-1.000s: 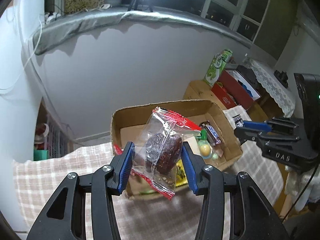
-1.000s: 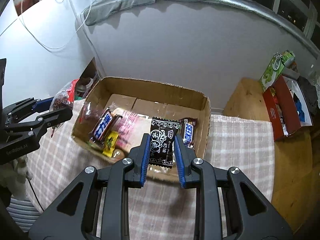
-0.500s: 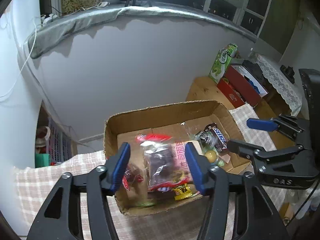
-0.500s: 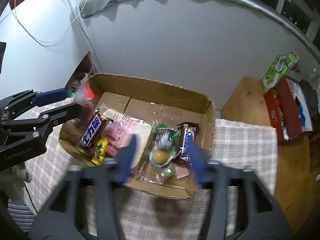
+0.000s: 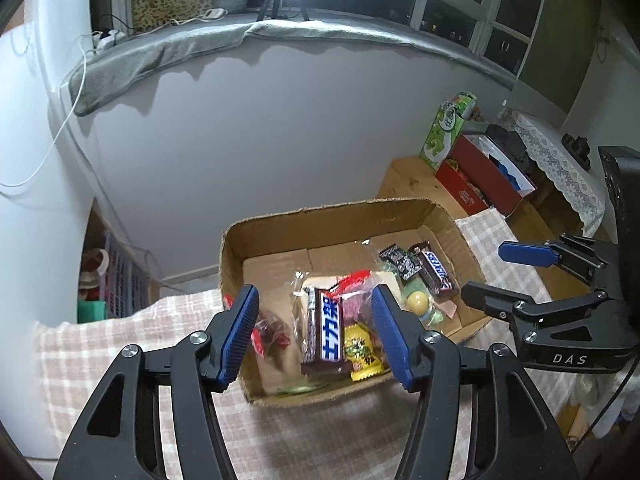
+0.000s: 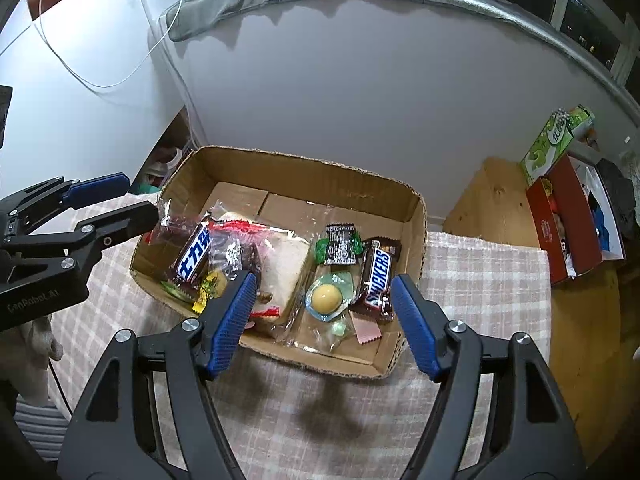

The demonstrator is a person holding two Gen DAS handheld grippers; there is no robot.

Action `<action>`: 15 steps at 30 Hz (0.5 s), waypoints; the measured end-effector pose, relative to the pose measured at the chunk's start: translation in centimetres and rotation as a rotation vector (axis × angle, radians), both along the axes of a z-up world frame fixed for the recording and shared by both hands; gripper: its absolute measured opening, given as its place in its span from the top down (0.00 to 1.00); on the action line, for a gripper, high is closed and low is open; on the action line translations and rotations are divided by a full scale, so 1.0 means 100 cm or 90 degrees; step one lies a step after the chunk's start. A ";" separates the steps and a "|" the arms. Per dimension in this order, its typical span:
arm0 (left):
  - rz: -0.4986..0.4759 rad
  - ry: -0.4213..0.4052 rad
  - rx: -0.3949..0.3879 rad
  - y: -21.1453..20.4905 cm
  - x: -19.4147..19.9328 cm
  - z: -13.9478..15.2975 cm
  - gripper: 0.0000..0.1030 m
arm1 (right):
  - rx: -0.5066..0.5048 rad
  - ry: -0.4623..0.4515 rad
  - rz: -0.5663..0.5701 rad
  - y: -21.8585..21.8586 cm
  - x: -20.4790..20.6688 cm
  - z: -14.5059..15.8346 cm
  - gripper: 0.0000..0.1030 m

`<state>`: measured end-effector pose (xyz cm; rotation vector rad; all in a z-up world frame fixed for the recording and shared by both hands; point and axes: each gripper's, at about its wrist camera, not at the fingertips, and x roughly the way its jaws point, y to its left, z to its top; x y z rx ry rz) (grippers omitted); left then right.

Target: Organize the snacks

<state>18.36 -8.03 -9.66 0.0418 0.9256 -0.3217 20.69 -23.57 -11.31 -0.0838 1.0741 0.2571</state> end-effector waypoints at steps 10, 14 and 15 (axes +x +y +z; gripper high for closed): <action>0.033 0.024 0.004 0.012 -0.026 -0.006 0.32 | -0.014 0.019 -0.018 -0.001 -0.027 -0.003 0.17; 0.050 0.038 -0.005 0.018 -0.043 -0.008 0.32 | -0.017 0.033 -0.036 -0.003 -0.043 -0.007 0.17; 0.053 0.040 -0.007 0.019 -0.050 -0.008 0.32 | -0.017 0.033 -0.040 -0.003 -0.046 -0.006 0.17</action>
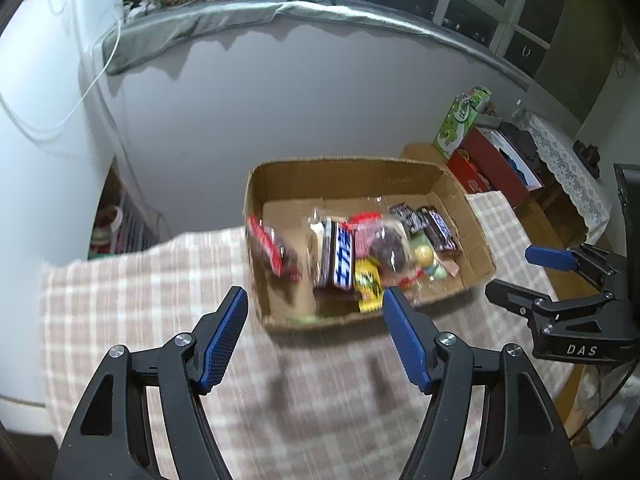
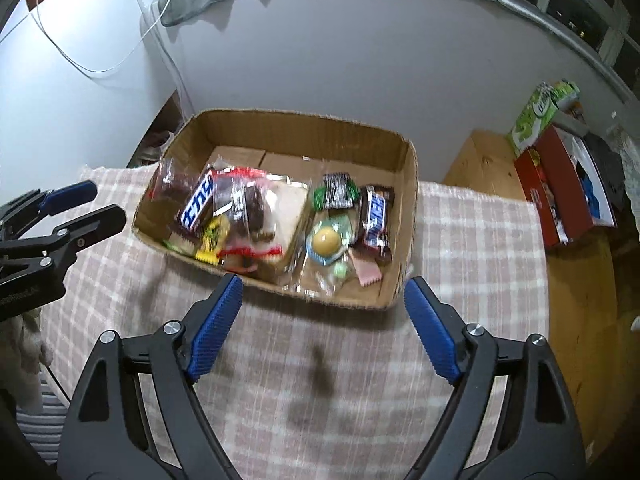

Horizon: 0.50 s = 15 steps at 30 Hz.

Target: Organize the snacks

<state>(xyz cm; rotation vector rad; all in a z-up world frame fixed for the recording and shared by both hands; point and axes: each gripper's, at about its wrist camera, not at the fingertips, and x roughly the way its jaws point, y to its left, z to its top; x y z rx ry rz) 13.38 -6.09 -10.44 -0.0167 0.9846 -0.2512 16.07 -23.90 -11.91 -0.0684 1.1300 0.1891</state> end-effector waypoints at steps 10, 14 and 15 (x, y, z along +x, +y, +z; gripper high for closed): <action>0.035 -0.061 -0.006 0.007 -0.054 0.042 0.32 | -0.028 -0.044 -0.024 0.002 -0.047 0.035 0.17; 0.045 -0.086 -0.018 0.011 -0.071 0.059 0.32 | -0.022 -0.062 -0.036 0.002 -0.061 0.052 0.17; 0.047 -0.091 -0.019 0.012 -0.073 0.063 0.32 | -0.019 -0.066 -0.041 0.002 -0.065 0.056 0.17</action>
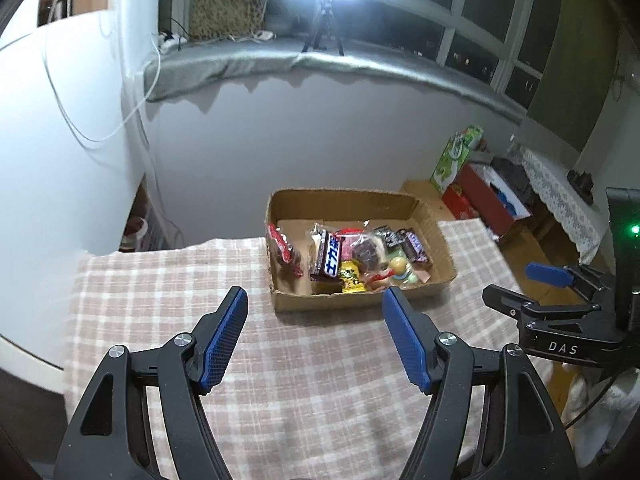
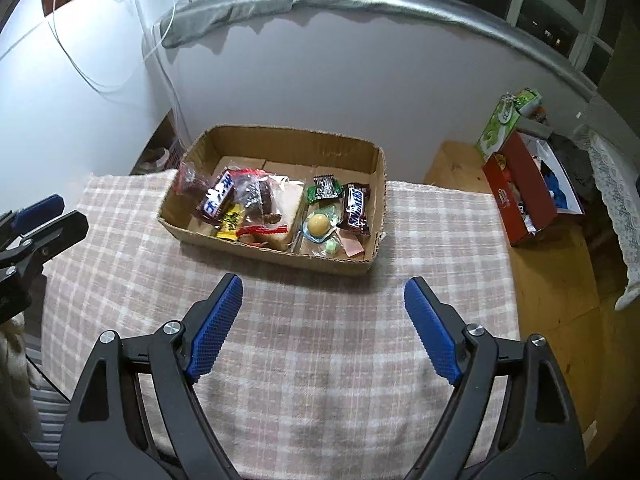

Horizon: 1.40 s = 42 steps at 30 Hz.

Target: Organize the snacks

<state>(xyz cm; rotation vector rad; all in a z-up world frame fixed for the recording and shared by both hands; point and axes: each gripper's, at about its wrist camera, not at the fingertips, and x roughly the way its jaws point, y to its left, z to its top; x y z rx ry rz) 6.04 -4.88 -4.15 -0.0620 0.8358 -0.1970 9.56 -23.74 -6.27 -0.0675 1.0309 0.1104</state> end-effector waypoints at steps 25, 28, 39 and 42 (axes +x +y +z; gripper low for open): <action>0.025 -0.051 -0.018 0.004 -0.034 0.040 0.30 | -0.038 -0.137 -0.005 0.020 -0.042 0.072 0.02; 0.028 -0.054 -0.014 0.004 -0.035 0.042 0.25 | -0.034 -0.138 -0.005 0.020 -0.043 0.072 0.02; 0.022 -0.058 -0.010 -0.001 -0.039 0.045 0.22 | -0.027 -0.135 -0.008 0.016 -0.046 0.070 0.02; 0.021 -0.061 -0.007 -0.004 -0.041 0.046 0.22 | -0.027 -0.133 -0.007 0.016 -0.046 0.069 0.02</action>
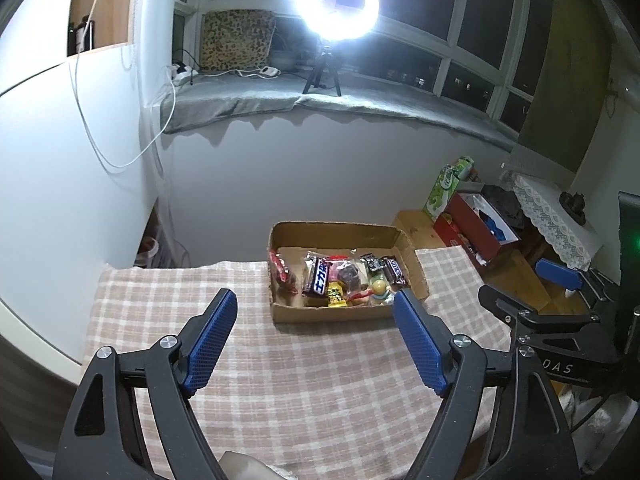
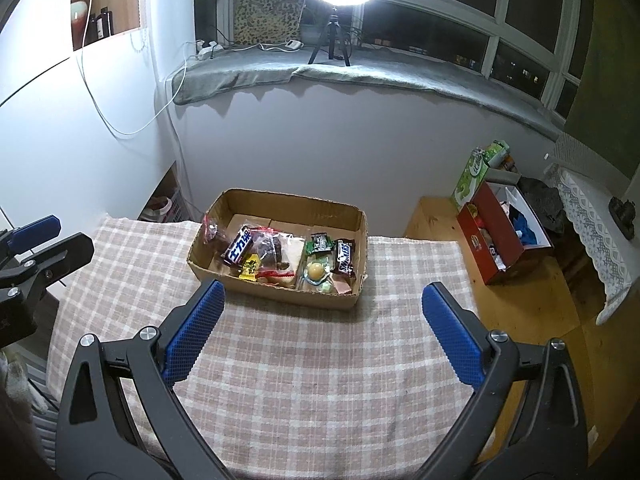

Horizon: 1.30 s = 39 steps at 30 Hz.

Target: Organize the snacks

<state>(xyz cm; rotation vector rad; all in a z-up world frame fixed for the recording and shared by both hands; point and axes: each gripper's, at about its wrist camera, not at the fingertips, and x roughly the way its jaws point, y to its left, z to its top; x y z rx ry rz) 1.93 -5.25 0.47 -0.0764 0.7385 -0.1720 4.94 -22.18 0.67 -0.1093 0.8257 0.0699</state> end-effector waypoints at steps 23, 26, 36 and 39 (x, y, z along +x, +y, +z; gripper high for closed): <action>0.008 0.010 0.001 -0.002 -0.001 0.000 0.22 | -0.006 0.005 -0.004 0.000 -0.006 -0.003 0.02; 0.008 0.010 0.003 -0.002 -0.001 0.000 0.22 | -0.007 0.006 -0.002 -0.001 -0.006 -0.004 0.02; 0.016 0.001 0.013 -0.002 -0.002 0.002 0.22 | -0.009 0.008 0.000 -0.002 -0.005 -0.005 0.02; 0.020 0.004 0.013 -0.001 -0.001 0.002 0.22 | -0.009 0.009 0.002 -0.004 -0.005 -0.007 0.02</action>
